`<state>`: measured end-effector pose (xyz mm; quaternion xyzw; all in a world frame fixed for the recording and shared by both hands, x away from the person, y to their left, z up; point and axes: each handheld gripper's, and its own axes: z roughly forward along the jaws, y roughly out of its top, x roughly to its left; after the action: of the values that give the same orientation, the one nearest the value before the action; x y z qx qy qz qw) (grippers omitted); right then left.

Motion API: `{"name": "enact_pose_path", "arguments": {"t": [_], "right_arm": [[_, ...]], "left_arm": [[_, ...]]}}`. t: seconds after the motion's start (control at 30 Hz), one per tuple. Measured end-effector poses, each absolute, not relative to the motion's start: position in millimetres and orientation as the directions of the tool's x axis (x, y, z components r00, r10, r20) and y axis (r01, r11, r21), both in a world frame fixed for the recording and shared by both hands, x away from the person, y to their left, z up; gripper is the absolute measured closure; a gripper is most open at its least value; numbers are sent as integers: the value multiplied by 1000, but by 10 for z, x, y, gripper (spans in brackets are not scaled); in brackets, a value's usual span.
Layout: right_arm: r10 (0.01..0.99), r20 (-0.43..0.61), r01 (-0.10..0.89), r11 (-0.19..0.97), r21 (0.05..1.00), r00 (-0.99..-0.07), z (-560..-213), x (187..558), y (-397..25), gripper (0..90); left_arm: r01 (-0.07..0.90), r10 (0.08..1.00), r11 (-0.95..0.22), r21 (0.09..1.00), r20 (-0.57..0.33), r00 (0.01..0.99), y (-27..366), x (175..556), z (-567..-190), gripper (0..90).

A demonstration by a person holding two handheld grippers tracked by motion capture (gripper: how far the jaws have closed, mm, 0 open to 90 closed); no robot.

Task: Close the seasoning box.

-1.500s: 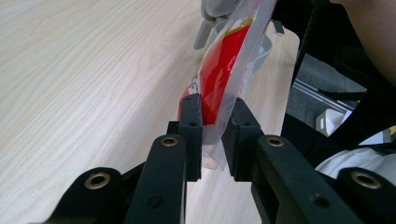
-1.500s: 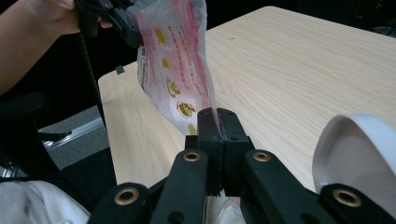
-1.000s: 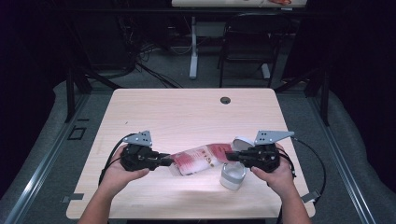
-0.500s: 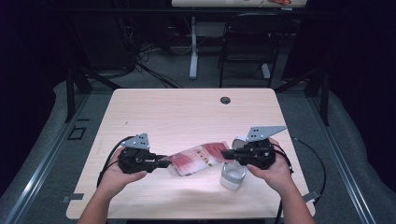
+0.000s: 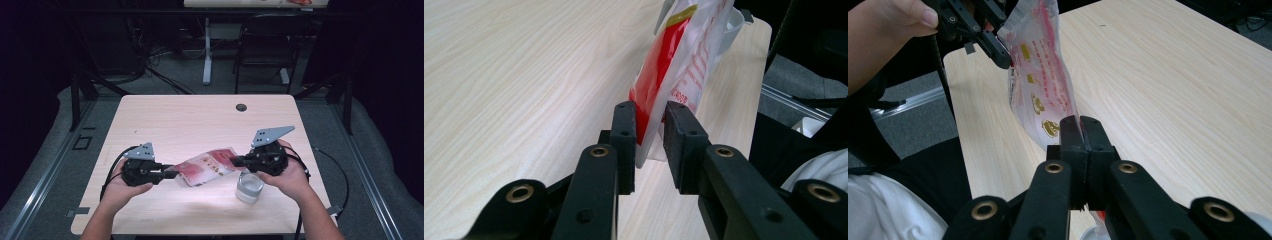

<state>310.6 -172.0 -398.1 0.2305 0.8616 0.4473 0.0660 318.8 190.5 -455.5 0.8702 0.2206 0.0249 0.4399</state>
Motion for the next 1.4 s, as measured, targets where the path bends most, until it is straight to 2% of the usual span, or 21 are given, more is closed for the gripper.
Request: {"name": "enact_pose_path", "arguments": {"t": [0.37,0.87,1.4], "right_arm": [[434,52,316,562,764,-899,-3845,3125,-1572,899],[419,18,290,595,750,-908,-3827,3165,-1406,900],[417,4,290,627,723,-909,-3891,3247,-1278,900]], "left_arm": [[359,414,-525,772,-137,900,1959,3199,-4607,746],[357,457,-552,754,-85,886,1913,3197,-4650,675],[403,471,-542,737,-130,872,1948,3285,-4786,652]]}}
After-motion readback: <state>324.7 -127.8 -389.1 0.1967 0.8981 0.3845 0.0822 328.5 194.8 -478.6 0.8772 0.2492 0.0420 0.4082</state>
